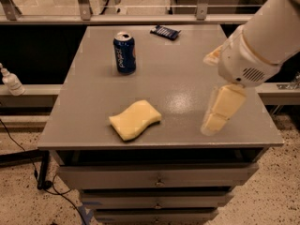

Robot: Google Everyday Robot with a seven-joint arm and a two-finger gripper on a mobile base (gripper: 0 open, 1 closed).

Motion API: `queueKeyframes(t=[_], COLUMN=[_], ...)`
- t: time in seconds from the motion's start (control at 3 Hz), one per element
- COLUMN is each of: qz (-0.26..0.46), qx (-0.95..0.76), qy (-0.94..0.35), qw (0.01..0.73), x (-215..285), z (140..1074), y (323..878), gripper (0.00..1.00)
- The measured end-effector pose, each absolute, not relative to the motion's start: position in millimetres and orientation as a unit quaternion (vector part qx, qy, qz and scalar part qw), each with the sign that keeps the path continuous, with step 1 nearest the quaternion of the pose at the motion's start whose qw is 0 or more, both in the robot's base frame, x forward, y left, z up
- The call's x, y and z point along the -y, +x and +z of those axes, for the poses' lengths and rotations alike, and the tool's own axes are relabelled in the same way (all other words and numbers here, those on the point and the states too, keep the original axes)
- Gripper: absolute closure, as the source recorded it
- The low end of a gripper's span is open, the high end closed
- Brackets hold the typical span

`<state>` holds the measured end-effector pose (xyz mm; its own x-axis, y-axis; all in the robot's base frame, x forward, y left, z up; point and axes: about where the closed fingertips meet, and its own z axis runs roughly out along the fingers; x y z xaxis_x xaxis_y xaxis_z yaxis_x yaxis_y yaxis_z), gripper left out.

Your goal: Pick sponge

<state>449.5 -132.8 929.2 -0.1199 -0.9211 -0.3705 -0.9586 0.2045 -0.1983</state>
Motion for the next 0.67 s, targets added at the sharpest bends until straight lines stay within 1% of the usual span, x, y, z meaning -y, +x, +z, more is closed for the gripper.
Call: queueKeyframes(t=[0.67], qz=[0.100], qx=[-0.721], qy=[-0.640], qw=[0.244], x=[65], z=[888], y=[476], gripper=[0.00])
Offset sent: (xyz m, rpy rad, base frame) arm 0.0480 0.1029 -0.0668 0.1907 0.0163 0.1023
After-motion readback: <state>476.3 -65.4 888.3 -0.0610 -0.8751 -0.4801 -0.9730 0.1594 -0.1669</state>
